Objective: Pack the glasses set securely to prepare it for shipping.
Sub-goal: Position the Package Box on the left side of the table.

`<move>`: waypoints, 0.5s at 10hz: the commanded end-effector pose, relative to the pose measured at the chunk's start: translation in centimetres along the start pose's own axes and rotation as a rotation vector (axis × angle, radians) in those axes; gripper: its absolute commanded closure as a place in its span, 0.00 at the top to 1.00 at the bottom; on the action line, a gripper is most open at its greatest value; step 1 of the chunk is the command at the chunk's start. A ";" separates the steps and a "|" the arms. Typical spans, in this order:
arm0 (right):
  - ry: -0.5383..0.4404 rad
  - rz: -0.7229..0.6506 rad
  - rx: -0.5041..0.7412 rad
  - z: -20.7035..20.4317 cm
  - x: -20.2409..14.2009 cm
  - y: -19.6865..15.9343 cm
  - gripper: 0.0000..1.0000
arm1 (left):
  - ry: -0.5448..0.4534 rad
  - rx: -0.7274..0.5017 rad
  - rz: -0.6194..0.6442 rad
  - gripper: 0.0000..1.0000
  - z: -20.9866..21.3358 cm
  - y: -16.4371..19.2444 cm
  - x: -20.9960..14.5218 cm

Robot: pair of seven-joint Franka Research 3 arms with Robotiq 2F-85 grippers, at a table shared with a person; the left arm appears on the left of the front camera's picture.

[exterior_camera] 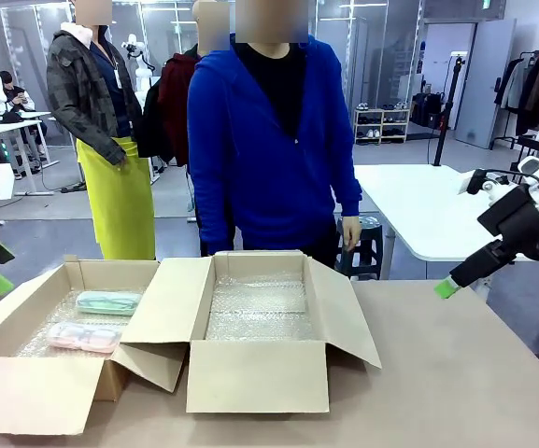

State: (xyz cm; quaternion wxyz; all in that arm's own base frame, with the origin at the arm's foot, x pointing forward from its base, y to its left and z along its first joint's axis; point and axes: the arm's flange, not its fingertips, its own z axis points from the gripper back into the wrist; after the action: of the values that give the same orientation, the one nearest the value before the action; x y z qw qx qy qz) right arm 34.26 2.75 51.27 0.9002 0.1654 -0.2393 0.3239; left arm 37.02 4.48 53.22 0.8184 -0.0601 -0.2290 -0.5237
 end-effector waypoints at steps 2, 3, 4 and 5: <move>0.003 -0.007 -0.016 0.1 0.0 0.1 1.00 | 0.011 0.023 0.011 1.00 0.3 -0.1 0.1; 0.003 -0.007 -0.016 0.1 0.0 0.1 1.00 | 0.011 0.023 0.011 1.00 0.3 -0.1 0.1; 0.003 -0.007 -0.016 0.1 0.0 0.1 1.00 | 0.011 0.023 0.011 1.00 0.3 -0.1 0.1; 0.003 -0.007 -0.016 0.1 0.0 0.1 1.00 | 0.011 0.023 0.011 1.00 0.3 -0.1 0.1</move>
State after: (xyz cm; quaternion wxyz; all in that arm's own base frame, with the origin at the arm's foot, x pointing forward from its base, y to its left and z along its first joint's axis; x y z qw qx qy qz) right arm 34.26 2.75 51.27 0.9002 0.1654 -0.2393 0.3239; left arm 37.03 4.50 53.21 0.8181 -0.0608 -0.2295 -0.5237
